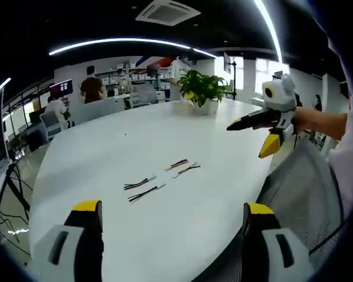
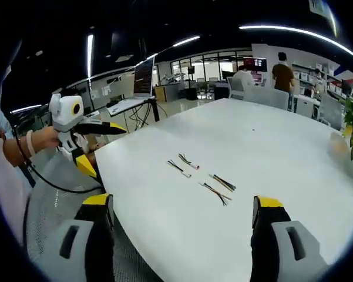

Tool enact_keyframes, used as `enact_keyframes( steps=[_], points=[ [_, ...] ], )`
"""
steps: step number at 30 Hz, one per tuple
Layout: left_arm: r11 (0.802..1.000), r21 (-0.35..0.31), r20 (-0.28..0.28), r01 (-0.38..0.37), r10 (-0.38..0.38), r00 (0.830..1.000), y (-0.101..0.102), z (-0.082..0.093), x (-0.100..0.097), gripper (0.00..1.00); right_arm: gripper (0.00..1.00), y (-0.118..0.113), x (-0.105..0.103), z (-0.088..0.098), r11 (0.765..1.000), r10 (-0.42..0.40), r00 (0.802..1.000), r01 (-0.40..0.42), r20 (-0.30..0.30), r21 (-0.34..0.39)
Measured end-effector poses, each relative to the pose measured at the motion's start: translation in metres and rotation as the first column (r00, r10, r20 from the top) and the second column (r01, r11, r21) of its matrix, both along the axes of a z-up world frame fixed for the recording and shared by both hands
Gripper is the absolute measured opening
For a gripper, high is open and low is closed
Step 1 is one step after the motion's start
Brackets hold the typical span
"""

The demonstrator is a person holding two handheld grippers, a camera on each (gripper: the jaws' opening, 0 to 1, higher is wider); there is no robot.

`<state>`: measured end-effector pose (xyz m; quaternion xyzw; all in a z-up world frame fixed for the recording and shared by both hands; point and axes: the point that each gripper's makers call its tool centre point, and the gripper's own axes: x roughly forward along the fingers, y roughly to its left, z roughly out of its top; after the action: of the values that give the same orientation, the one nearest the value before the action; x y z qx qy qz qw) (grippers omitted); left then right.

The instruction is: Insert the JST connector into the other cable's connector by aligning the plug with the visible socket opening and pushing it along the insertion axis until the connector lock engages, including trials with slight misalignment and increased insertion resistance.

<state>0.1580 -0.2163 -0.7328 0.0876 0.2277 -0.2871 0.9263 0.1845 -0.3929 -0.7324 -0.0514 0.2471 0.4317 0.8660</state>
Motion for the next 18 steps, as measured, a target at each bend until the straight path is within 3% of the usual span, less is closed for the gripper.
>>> enact_keyframes(
  steps=[18],
  points=[
    [1.0, 0.015, 0.006, 0.004, -0.004, 1.0, 0.0017, 0.003, 0.0015, 0.98, 0.96, -0.0018, 0.0015, 0.0023, 1.0, -0.005, 1.0, 0.005, 0.004, -0.001]
  ],
)
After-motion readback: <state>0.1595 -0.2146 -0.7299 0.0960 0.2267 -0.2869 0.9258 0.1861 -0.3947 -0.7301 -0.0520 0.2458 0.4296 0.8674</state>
